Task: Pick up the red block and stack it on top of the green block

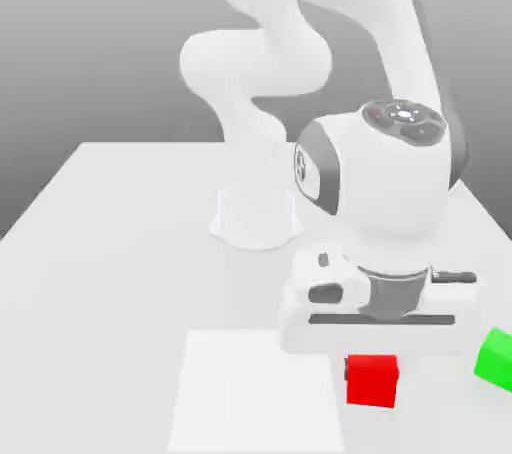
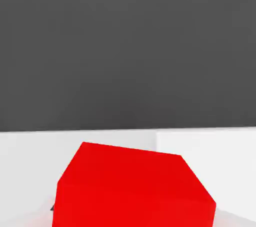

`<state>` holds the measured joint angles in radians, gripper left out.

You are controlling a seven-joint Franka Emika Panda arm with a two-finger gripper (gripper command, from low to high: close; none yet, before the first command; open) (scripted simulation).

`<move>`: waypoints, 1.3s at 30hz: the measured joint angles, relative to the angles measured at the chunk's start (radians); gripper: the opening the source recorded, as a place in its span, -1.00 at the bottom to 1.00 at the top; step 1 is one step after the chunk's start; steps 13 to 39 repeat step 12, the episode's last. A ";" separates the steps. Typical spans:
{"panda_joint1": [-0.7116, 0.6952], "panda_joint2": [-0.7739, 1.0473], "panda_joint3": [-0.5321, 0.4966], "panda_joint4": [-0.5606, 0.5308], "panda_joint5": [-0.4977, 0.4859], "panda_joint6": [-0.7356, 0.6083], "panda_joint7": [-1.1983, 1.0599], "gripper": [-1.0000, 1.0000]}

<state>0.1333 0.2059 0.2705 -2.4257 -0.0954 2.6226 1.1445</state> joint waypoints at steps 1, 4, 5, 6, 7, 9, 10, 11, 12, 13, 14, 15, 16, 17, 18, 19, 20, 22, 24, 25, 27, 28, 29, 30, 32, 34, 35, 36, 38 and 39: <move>0.030 -0.008 0.027 -0.001 -0.005 -0.009 0.010 -1.00; 0.129 -0.012 0.106 0.005 -0.036 -0.023 0.055 -1.00; 0.164 0.015 0.108 0.012 -0.063 -0.007 0.079 -1.00; 0.187 0.047 0.101 0.017 -0.092 0.017 0.103 -1.00; 0.207 0.080 0.087 0.021 -0.121 0.044 0.125 -1.00; 0.226 0.114 0.068 0.024 -0.148 0.072 0.144 1.00; 0.226 0.114 0.068 0.024 -0.148 0.072 0.144 1.00; 0.226 0.114 0.068 0.024 -0.148 0.072 0.144 1.00; 0.226 0.114 0.068 0.024 -0.148 0.072 0.144 1.00; 0.226 0.114 0.068 0.024 -0.148 0.072 0.144 1.00; 0.226 0.114 0.068 0.024 -0.148 0.072 0.144 1.00; 0.226 0.114 0.068 0.024 -0.148 0.072 0.144 1.00; 0.226 0.114 0.068 0.024 -0.148 0.072 0.144 1.00; 0.226 0.114 0.068 0.024 -0.148 0.072 0.144 1.00; 0.226 0.114 0.068 0.024 -0.148 0.072 0.144 1.00; 0.226 0.114 0.068 0.024 -0.148 0.072 0.144 1.00; 0.226 0.114 0.068 0.024 -0.148 0.072 0.144 1.00; 0.226 0.114 0.068 0.024 -0.148 0.072 0.144 1.00; 0.226 0.114 0.068 0.024 -0.148 0.072 0.144 1.00; 0.226 0.114 0.068 0.024 -0.148 0.072 0.144 1.00; 0.226 0.114 0.068 0.024 -0.148 0.072 0.144 1.00; 0.226 0.114 0.068 0.024 -0.148 0.072 0.144 1.00; 0.226 0.114 0.068 0.024 -0.148 0.072 0.144 1.00; 0.226 0.114 0.068 0.024 -0.148 0.072 0.144 1.00; 0.226 0.114 0.068 0.024 -0.148 0.072 0.144 1.00; 0.226 0.114 0.068 0.024 -0.148 0.072 0.144 1.00; 0.226 0.114 0.068 0.024 -0.148 0.072 0.144 1.00; 0.226 0.114 0.068 0.024 -0.148 0.072 0.144 1.00; 0.226 0.114 0.068 0.024 -0.148 0.072 0.144 1.00; 0.226 0.114 0.068 0.024 -0.148 0.072 0.144 1.00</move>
